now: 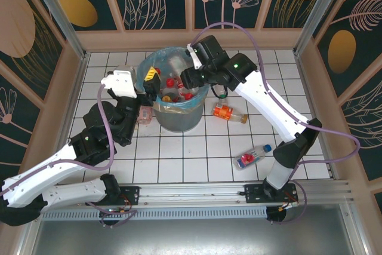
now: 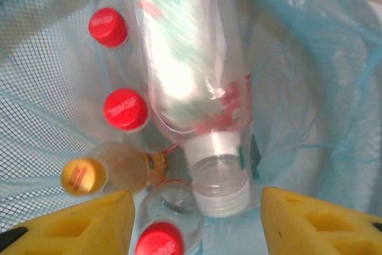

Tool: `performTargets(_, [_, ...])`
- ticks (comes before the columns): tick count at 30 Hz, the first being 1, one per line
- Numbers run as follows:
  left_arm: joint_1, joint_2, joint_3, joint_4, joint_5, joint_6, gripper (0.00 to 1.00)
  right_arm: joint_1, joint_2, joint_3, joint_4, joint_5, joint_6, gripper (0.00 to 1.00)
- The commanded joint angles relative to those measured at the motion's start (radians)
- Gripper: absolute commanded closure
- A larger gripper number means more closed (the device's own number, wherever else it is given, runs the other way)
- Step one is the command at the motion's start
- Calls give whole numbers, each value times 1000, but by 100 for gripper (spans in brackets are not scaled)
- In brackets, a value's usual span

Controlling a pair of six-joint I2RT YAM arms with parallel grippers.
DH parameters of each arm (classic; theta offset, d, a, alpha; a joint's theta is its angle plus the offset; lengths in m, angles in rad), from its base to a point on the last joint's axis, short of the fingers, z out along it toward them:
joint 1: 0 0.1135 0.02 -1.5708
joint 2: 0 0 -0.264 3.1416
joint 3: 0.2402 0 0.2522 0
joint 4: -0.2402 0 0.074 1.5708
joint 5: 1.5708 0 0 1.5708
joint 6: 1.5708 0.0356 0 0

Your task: Put the plastic bottles in the bin

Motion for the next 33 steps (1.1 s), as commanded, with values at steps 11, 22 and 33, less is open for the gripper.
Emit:
performTargets(11, [-2,13,-16,24,-24,20,28,4,8,93,67,10,-6,35])
performTargets(22, [-3,16,-31,0,-26,-3,28,-59,127,80,106,72,14,56])
performTargets(33, [-3,-1,-51,-13,-38,-19,28,-49,184,75,41,17,20,61])
